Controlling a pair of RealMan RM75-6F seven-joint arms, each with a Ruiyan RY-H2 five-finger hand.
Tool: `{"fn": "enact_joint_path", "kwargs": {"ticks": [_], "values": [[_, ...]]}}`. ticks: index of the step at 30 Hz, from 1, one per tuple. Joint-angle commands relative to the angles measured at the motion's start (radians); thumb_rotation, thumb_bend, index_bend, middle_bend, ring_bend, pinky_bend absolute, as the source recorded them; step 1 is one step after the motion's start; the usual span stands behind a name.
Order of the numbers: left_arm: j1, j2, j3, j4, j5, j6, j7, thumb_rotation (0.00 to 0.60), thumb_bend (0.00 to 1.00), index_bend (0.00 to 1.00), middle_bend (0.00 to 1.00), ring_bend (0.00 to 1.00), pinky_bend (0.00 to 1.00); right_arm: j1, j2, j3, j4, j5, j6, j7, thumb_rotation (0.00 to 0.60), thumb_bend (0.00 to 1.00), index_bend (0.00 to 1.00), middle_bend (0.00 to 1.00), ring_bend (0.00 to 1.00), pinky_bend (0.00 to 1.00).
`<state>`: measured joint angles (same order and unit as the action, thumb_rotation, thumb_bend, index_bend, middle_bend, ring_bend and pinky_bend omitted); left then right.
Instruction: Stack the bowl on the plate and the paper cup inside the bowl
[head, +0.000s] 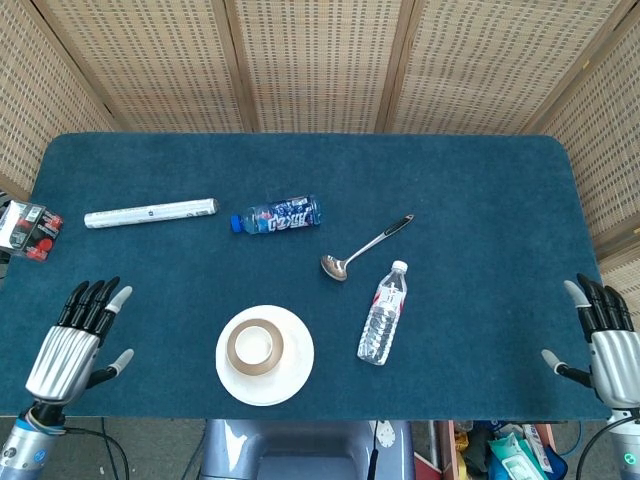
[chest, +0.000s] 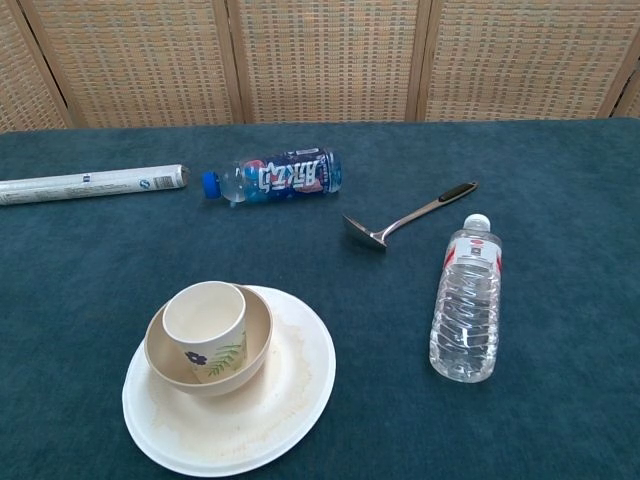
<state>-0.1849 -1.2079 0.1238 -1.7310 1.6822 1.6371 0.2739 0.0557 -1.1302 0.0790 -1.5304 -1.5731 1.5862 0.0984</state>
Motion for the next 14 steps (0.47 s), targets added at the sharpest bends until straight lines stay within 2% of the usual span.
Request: {"fn": "enact_joint_path", "kwargs": {"ticks": [1,7,14], "values": [[0.034,-0.024,0.007,0.058,0.024,0.022,-0.017,0.600,0.21,0.00,0.00,0.00,0.00,-0.001,-0.004,0.001,0.002,0.001,0.003,-0.015,0.600,0.14,0.01,0.00,0.00,0.00],[0.056,-0.030,-0.009,0.113,0.004,0.020,-0.073,0.600,0.21,0.00,0.00,0.00,0.00,0.003,-0.013,0.001,0.003,-0.004,0.001,-0.042,0.600,0.14,0.01,0.00,0.00,0.00],[0.072,-0.010,-0.038,0.127,-0.016,0.032,-0.130,0.600,0.21,0.00,0.00,0.00,0.00,0.010,-0.015,-0.004,-0.006,-0.012,-0.009,-0.049,0.600,0.14,0.01,0.00,0.00,0.00]]}}
